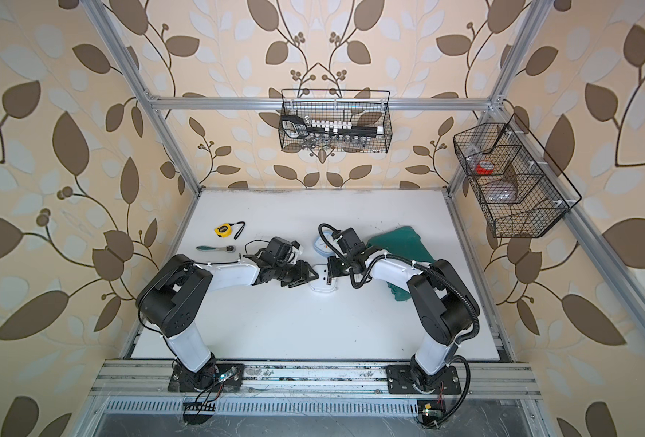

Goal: Insert the battery into the alarm
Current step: Install the battery in the alarm.

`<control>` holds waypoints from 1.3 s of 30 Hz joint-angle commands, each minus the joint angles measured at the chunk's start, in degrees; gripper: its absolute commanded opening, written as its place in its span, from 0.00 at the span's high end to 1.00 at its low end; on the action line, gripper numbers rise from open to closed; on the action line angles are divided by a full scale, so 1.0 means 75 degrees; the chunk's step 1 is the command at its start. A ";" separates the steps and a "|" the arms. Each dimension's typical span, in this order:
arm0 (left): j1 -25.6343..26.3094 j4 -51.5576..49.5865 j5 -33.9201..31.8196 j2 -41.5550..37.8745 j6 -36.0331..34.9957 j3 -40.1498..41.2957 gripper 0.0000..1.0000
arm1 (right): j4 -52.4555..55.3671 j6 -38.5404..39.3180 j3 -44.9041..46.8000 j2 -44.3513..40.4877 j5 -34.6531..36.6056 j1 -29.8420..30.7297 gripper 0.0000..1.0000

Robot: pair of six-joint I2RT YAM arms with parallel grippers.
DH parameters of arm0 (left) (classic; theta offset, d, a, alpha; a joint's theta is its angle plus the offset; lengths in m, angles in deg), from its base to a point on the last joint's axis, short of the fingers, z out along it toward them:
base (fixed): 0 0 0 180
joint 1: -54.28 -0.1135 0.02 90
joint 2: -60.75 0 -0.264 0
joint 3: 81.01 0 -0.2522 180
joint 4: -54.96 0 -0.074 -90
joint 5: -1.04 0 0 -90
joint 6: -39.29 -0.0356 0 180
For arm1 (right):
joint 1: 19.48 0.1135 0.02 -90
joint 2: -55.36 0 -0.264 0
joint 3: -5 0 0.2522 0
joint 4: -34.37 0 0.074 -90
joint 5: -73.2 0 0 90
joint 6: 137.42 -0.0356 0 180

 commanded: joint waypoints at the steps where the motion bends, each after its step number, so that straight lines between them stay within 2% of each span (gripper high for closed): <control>1: -0.0026 -0.0770 -0.0439 0.0318 -0.0138 0.0066 0.50 | 0.0464 0.0070 0.0435 0.0136 -0.0220 0.0090 0.98; 13: -0.0036 -0.0792 -0.0452 0.0333 -0.0129 0.0048 0.50 | 0.0199 -0.0142 0.0997 -0.0044 -0.0492 0.0192 1.00; 19: -0.0037 -0.0779 -0.0472 0.0319 -0.0150 0.0069 0.50 | -0.0200 -0.0253 0.0656 -0.0450 -0.0849 0.0089 0.90; 22: -0.0054 -0.0791 -0.0468 0.0307 -0.0161 0.0066 0.50 | -0.0494 -0.0401 0.0691 -0.0740 -0.1067 -0.0115 0.86; 28: -0.0050 -0.0767 -0.0444 0.0310 -0.0161 0.0062 0.50 | -0.1032 -0.0809 0.1419 -0.1384 -0.1208 -0.0845 0.83; 33: -0.0049 -0.0756 -0.0421 0.0330 -0.0161 0.0066 0.50 | -0.0754 -0.1088 0.1857 -0.1749 -0.0820 -0.1437 0.76; 39: -0.0051 -0.0744 -0.0384 0.0354 -0.0150 0.0044 0.50 | -0.0512 -0.1187 0.2237 -0.1762 -0.0713 -0.2025 0.73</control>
